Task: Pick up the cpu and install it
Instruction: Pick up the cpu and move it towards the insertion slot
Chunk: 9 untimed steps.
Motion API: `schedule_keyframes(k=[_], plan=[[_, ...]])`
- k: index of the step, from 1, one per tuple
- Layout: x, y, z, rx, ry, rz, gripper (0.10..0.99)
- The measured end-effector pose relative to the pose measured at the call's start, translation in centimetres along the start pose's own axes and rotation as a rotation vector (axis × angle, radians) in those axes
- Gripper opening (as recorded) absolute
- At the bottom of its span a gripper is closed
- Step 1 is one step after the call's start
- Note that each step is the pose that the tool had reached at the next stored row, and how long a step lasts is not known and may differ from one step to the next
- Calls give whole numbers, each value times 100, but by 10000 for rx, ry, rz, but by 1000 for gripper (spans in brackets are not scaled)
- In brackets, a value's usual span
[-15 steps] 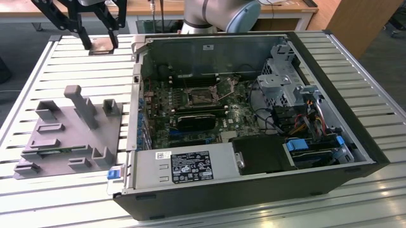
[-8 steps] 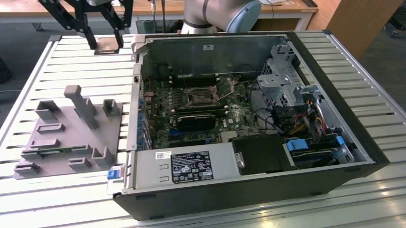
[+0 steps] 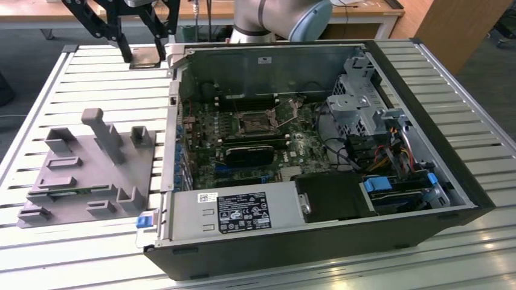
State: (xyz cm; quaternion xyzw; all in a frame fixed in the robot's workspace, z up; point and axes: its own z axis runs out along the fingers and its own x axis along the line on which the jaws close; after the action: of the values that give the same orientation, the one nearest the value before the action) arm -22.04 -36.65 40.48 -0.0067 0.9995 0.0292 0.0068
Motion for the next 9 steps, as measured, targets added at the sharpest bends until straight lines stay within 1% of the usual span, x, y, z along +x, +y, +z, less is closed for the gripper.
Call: schedule_keyframes(k=[9], plan=[[-146,5,6,0,0,0,537]])
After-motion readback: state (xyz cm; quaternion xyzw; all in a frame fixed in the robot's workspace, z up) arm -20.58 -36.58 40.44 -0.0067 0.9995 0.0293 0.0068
